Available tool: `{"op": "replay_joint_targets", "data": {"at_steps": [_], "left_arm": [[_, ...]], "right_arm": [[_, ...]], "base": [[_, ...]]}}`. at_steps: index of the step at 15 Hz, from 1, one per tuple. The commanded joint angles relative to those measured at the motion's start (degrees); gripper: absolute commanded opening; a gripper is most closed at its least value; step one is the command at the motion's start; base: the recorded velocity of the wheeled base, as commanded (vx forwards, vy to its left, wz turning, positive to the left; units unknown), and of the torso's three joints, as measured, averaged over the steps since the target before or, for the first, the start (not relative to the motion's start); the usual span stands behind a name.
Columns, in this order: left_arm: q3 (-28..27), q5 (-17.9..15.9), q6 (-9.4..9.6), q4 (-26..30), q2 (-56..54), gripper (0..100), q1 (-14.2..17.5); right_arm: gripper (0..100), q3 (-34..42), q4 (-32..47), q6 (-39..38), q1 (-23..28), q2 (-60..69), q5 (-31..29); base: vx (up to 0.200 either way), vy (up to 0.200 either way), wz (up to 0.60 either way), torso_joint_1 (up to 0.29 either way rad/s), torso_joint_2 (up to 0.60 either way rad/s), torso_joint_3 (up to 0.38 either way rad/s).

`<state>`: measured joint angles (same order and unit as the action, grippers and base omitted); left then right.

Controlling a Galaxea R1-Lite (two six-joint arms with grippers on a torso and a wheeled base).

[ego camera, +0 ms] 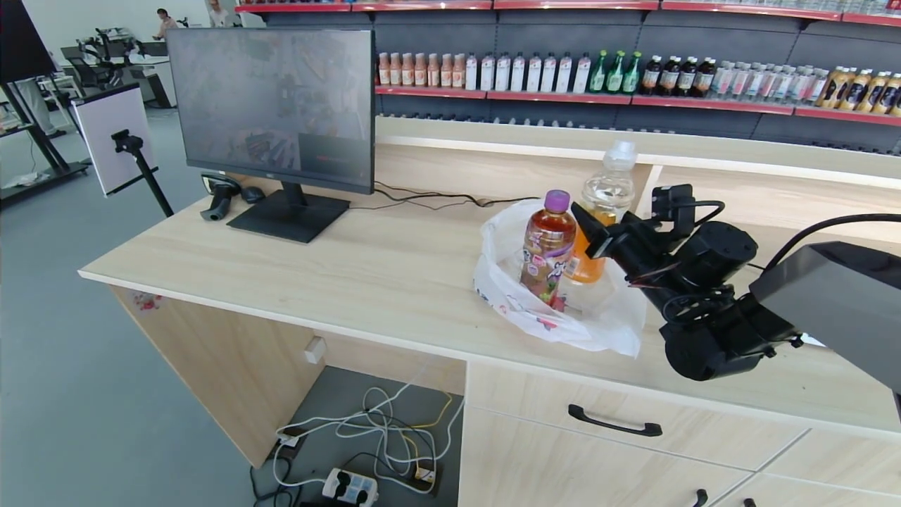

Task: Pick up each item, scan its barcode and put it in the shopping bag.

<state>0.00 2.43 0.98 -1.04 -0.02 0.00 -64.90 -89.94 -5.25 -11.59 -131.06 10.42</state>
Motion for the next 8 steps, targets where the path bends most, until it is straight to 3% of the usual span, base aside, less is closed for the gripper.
{"op": "replay_joint_targets", "data": {"at_steps": [1,8], "left_arm": [[0.0,0.0,-0.01,0.0,0.0,100,0.0],[0.0,-0.1,-0.01,0.0,0.0,100,0.1]], "right_arm": [[0,0.0,-0.1,0.0,0.0,-1.0,-0.1],[0,0.0,-0.1,0.2,0.0,-3.1,-0.1]], "base": [[0.000,0.000,0.00,0.000,0.00,0.000],[0.000,0.000,0.00,0.000,0.00,0.000]]}}
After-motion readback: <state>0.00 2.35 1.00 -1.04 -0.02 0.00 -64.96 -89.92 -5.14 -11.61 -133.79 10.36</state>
